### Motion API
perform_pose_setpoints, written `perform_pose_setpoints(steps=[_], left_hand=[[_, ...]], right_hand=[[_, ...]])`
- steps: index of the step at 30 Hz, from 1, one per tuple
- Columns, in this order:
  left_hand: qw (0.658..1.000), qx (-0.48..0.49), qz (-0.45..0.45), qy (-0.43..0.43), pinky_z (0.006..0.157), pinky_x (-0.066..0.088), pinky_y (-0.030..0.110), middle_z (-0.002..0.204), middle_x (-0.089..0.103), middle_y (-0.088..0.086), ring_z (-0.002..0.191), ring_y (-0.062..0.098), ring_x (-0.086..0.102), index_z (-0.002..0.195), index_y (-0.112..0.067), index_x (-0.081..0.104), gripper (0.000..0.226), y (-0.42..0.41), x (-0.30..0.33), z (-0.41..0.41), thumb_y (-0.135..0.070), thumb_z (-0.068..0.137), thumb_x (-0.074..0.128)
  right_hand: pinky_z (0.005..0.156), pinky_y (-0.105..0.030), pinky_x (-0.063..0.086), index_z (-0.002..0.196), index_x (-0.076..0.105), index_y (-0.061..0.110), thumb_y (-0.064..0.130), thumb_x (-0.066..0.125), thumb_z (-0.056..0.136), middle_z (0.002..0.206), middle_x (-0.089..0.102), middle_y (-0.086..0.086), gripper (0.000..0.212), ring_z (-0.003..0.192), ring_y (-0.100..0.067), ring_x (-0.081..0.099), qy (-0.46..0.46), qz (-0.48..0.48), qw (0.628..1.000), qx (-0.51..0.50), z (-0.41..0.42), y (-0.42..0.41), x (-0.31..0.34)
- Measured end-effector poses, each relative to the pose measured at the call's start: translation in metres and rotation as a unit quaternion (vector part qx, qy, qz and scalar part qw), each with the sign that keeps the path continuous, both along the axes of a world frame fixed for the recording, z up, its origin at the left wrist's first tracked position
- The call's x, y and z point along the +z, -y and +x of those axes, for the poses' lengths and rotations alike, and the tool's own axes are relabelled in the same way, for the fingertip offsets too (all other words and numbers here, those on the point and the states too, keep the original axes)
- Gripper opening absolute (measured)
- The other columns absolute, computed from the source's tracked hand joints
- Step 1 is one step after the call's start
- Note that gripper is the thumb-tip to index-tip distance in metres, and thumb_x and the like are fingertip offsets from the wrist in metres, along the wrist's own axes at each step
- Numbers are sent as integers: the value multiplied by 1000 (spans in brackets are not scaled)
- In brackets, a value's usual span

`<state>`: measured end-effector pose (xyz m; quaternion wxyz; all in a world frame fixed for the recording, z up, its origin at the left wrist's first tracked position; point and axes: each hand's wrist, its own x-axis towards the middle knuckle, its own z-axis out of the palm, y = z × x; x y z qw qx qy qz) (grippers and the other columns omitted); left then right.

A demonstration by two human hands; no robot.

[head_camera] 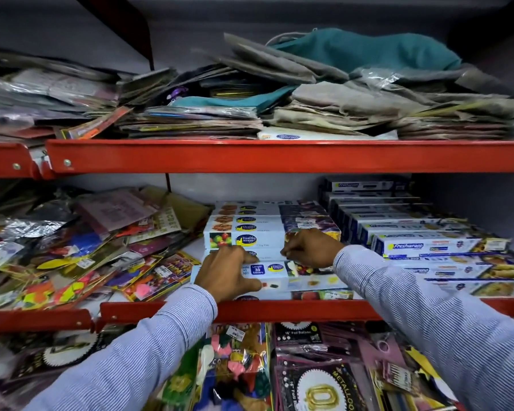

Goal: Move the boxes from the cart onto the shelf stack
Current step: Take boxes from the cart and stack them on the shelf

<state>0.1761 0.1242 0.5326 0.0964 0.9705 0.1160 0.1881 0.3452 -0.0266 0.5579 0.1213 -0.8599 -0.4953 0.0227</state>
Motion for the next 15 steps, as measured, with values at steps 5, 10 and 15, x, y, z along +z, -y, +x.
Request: perform_pose_setpoints(steps=[5,10,15], left_hand=[[999,-4,20,34,97,45,37,134,62,-3,125,20,43,129,-20,64,49,1,-37,3,-36,83,65],[996,-8,65,57,114,31,44,144,55,-5,134,24,42,129,-27,64,38,-1,-46,7,-38,93,56],[997,-35,35,66,113,32,33,147,52,-5,136,18,44,136,-25,57,39,-2,-46,7,-34,98,56]], right_hand=[[110,-27,36,134,56,13,28,47,100,142,56,-6,38,133,-22,50,-36,16,999,-10,-8,14,-27],[115,-32,34,140,49,15,28,42,102,149,48,-3,41,137,-22,46,-18,49,999,-15,-13,19,-43],[116,-32,34,140,49,16,27,41,102,149,48,-3,40,137,-22,45,-17,50,998,-22,-12,18,-46]])
